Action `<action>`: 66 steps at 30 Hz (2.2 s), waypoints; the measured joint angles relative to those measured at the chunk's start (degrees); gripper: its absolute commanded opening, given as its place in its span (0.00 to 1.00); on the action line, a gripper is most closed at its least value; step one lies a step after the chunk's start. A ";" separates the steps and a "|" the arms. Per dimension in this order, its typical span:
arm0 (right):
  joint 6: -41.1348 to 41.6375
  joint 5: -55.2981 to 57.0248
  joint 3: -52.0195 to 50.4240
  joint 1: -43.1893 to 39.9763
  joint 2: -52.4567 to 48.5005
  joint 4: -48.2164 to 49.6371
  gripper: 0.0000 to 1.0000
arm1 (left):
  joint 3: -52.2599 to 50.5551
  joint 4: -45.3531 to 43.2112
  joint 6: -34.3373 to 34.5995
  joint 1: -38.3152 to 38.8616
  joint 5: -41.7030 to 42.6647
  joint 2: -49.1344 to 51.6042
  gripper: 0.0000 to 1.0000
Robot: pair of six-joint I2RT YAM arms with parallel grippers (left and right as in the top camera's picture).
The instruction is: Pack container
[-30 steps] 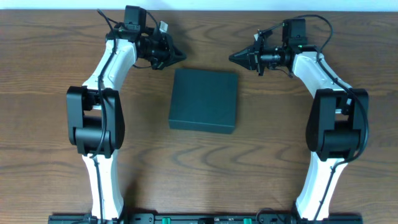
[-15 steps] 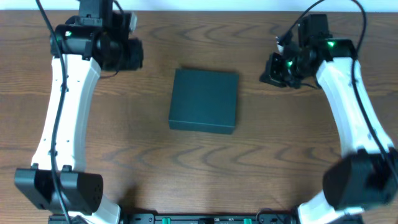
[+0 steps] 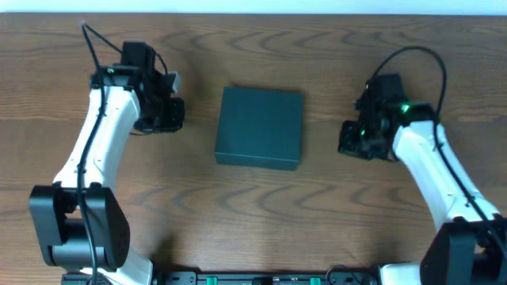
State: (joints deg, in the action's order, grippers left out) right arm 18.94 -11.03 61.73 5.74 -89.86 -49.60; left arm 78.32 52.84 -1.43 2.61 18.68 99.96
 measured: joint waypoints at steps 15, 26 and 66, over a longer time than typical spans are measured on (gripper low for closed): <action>17.73 -7.19 -6.05 6.58 -2.10 23.26 0.01 | -13.70 -22.56 13.55 2.49 8.70 0.02 0.06; 22.80 -10.64 -6.08 8.48 -9.42 29.49 0.01 | -13.70 -27.06 18.38 5.57 10.08 0.02 0.06; 24.59 -5.22 -6.27 7.15 -9.70 41.00 0.01 | -13.94 -45.88 30.32 8.24 14.19 7.80 0.06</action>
State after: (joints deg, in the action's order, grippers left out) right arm 43.53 -16.25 55.46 12.88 -99.57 -8.60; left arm 64.38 6.96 28.88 10.85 32.86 107.77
